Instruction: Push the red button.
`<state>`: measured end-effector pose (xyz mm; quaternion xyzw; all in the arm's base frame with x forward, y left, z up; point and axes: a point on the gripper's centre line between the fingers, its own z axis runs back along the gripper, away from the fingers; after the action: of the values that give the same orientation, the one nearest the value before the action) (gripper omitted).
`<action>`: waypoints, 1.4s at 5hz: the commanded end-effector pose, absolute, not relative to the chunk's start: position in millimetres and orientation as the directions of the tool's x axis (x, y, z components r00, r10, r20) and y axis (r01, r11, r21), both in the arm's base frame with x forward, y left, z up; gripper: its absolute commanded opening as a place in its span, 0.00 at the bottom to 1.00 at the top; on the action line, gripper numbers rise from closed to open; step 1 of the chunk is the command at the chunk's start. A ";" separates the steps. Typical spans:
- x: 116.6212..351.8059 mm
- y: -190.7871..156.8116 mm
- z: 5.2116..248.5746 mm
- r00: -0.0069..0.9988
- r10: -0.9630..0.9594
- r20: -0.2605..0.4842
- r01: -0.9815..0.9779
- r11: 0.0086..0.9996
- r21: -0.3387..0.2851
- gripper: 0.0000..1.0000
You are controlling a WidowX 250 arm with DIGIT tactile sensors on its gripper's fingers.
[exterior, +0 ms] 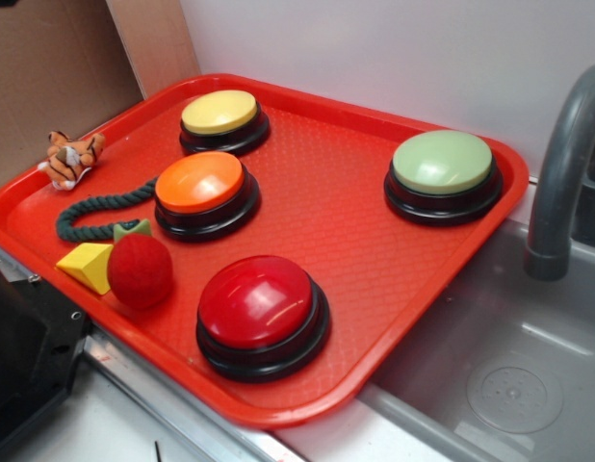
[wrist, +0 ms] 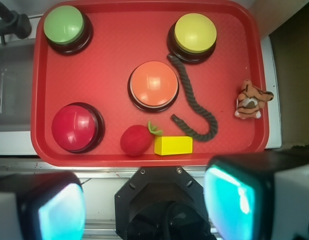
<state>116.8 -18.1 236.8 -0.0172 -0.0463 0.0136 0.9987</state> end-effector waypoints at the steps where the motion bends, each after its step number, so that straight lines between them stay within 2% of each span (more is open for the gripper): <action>1: 116.8 -18.1 236.8 0.995 0.029 0.092 -0.026 0.999 -0.036 1.00; 2: 157.4 -68.1 210.6 0.972 -0.225 0.075 0.223 0.974 0.029 1.00; 3: 162.0 -124.3 188.9 0.910 -0.413 0.041 0.411 0.910 0.049 1.00; 4: 148.6 -150.5 145.9 0.857 -0.512 0.048 0.513 0.858 -0.002 1.00; 5: 134.3 -149.5 111.1 0.802 -0.596 0.040 0.597 0.802 -0.019 1.00; 6: 135.3 -154.4 87.9 0.749 -0.661 0.036 0.662 0.749 -0.019 1.00; 7: 144.7 -150.2 76.4 0.712 -0.702 -0.022 0.702 0.712 -0.015 1.00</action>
<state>146.2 -144.6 66.1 0.0061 0.0347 -0.3776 0.9253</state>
